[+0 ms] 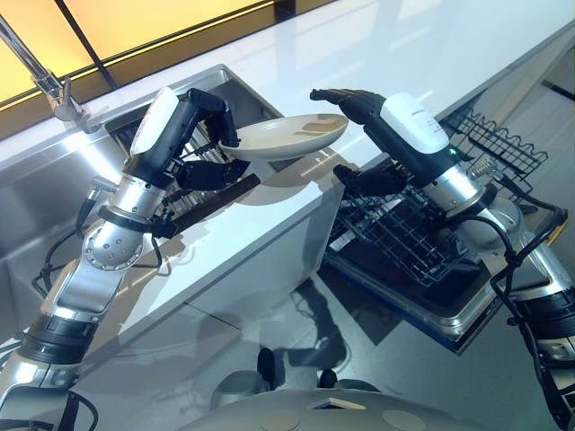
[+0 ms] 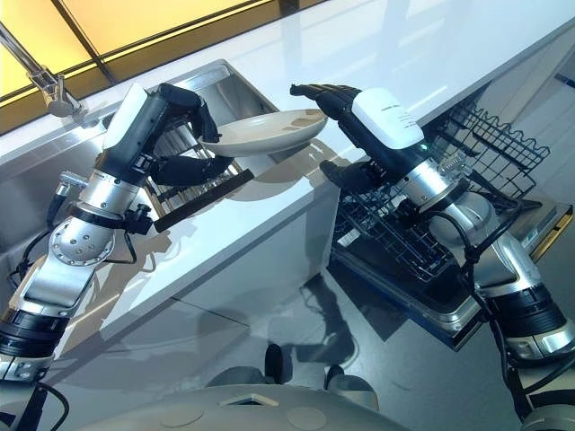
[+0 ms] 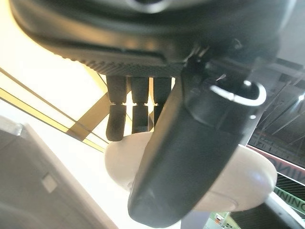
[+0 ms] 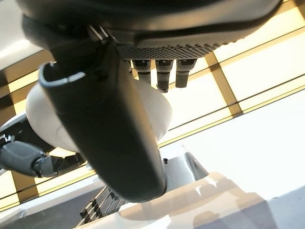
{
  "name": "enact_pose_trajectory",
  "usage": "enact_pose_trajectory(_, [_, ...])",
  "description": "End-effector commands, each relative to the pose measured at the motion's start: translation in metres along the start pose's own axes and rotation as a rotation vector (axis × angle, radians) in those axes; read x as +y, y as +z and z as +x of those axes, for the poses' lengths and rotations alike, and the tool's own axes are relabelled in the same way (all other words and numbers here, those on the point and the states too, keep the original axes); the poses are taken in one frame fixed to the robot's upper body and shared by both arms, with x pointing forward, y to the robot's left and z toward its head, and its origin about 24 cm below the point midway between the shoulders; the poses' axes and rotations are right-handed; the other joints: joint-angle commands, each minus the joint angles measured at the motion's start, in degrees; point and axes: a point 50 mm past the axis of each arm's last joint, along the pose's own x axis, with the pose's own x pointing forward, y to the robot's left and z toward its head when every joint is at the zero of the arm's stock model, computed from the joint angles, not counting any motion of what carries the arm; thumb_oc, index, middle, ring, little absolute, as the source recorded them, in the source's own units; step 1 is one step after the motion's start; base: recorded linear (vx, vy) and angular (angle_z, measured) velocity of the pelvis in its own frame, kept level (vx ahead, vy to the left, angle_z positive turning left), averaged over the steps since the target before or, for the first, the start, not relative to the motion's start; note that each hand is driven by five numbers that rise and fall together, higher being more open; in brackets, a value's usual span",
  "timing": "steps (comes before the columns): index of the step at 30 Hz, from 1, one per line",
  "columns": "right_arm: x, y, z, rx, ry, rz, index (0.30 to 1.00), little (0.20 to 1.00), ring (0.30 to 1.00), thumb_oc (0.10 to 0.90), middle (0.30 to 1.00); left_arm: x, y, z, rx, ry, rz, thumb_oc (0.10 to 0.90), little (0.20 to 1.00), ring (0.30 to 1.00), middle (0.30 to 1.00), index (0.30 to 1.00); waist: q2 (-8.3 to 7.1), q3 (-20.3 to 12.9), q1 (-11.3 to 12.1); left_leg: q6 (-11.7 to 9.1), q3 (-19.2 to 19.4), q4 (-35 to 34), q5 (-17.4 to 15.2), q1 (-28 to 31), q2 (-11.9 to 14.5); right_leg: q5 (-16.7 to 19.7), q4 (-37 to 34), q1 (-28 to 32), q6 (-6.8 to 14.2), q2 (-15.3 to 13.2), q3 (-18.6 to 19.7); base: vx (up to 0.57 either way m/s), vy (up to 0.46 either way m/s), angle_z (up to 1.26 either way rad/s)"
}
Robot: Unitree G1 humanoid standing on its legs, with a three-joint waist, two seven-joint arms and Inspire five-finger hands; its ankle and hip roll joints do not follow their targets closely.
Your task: Pick up plates and place into dishwasher.
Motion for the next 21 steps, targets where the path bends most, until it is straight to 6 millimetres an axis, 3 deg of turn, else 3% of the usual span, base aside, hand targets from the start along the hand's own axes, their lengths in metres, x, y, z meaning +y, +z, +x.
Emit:
enact_pose_trajectory(1, [-0.038,0.031,0.029,-0.189,-0.153,-0.016,0.9,0.9,0.9,0.8,0.9,0.017,0.052,0.03,-0.331,0.098,-0.055,0.1,0.2,0.3,0.3,0.3,-0.38,-6.1,0.8,0.5,0.1,2.2,-7.9,1.1,-2.8,-4.0,9.0,-5.9,2.9,2.7,-0.5,0.0,0.0,0.0])
enact_pose_trajectory(10, [-0.023,0.03,0.035,-0.162,-0.078,0.011,0.9,0.9,0.9,0.8,0.9,0.011,0.058,0.031,-0.362,0.081,-0.082,0.1,0.2,0.3,0.3,0.3,-0.51,-6.1,1.2,0.6,-0.2,2.0,-7.8,1.0,-3.0,-4.0,9.0,-6.0,2.9,2.5,-0.8,0.0,0.004,0.01])
enact_pose_trajectory(11, [-0.022,0.03,0.035,-0.163,-0.073,0.015,0.326,0.23,0.326,0.13,0.326,0.009,0.058,0.03,-0.362,0.075,-0.085,0.1,0.2,0.3,0.3,0.3,-0.48,-6.1,1.2,0.6,-0.2,2.0,-7.7,1.1,-3.0,-3.9,9.0,-5.9,2.9,2.5,-0.9,0.0,0.012,0.03])
enact_pose_trajectory(12, [-0.021,0.031,0.035,-0.164,-0.072,0.016,0.3,0.2,0.3,0.1,0.3,0.009,0.058,0.03,-0.364,0.073,-0.084,0.1,0.2,0.3,0.3,0.3,-0.49,-6.1,1.2,0.6,-0.2,1.9,-7.7,1.1,-3.0,-3.9,9.0,-5.9,2.9,2.5,-0.9,0.0,0.0,0.0])
enact_pose_trajectory(21, [-0.019,0.027,0.034,-0.148,-0.072,0.006,0.3,0.2,0.3,0.1,0.3,0.009,0.058,0.03,-0.367,0.08,-0.079,0.1,0.2,0.3,0.3,0.3,-0.5,-5.9,1.2,0.7,-0.2,1.7,-7.7,1.2,-3.0,-3.9,9.3,-6.1,3.0,2.5,-0.8,0.0,0.0,0.0])
